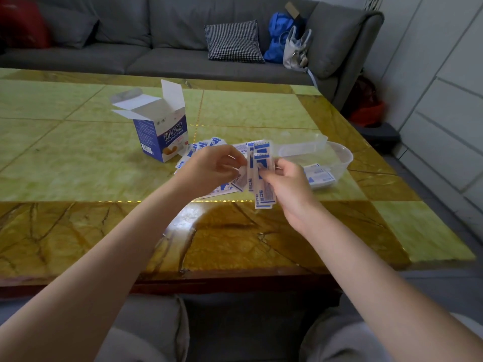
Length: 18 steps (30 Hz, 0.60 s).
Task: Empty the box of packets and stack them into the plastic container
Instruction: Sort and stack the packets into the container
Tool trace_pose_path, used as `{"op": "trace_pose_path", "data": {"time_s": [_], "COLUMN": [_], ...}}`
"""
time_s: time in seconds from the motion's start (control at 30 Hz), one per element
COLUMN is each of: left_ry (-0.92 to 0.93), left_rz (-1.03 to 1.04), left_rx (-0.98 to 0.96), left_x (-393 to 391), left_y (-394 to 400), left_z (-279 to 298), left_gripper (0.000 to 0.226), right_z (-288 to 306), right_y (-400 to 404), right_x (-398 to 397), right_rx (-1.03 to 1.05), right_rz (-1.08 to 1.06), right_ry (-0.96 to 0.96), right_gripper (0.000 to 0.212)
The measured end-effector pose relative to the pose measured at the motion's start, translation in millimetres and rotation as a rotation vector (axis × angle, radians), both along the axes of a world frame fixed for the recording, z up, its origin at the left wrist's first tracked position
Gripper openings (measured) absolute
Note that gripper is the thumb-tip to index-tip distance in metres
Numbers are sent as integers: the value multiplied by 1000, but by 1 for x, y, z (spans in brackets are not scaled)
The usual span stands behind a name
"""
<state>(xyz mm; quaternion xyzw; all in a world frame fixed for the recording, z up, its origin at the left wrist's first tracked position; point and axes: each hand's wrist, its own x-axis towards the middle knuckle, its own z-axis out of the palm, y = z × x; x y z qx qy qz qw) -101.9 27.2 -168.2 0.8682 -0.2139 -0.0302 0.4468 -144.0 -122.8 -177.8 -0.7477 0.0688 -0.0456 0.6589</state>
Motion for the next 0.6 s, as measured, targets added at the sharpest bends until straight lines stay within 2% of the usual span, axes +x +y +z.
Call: {"op": "trace_pose_path", "data": {"time_s": [0.1, 0.17, 0.27, 0.33, 0.37, 0.47, 0.6], "left_ry": [-122, -203, -143, -112, -108, -47, -65], "left_rz": [90, 142, 73, 37, 39, 70, 117], "left_rx": [75, 241, 540, 582, 567, 501, 537], "left_x": [5, 9, 11, 12, 12, 15, 15], "left_y": [10, 19, 23, 20, 19, 17, 18], "left_z": [-2, -6, -16, -22, -24, -24, -25], "left_gripper": [22, 21, 37, 38, 35, 26, 16], "right_z": [3, 5, 7, 6, 4, -2, -5], "right_y": [-2, -3, -9, -11, -11, -10, -6], "right_x": [7, 9, 8, 5, 3, 1, 2], "right_rx": [-50, -187, -693, -963, -1016, -946, -642], "right_rz": [-86, -108, -63, 21, 59, 121, 118], "right_ry": [-56, -116, -310, -378, -355, -216, -18], "right_gripper": [16, 8, 24, 33, 33, 28, 21]}}
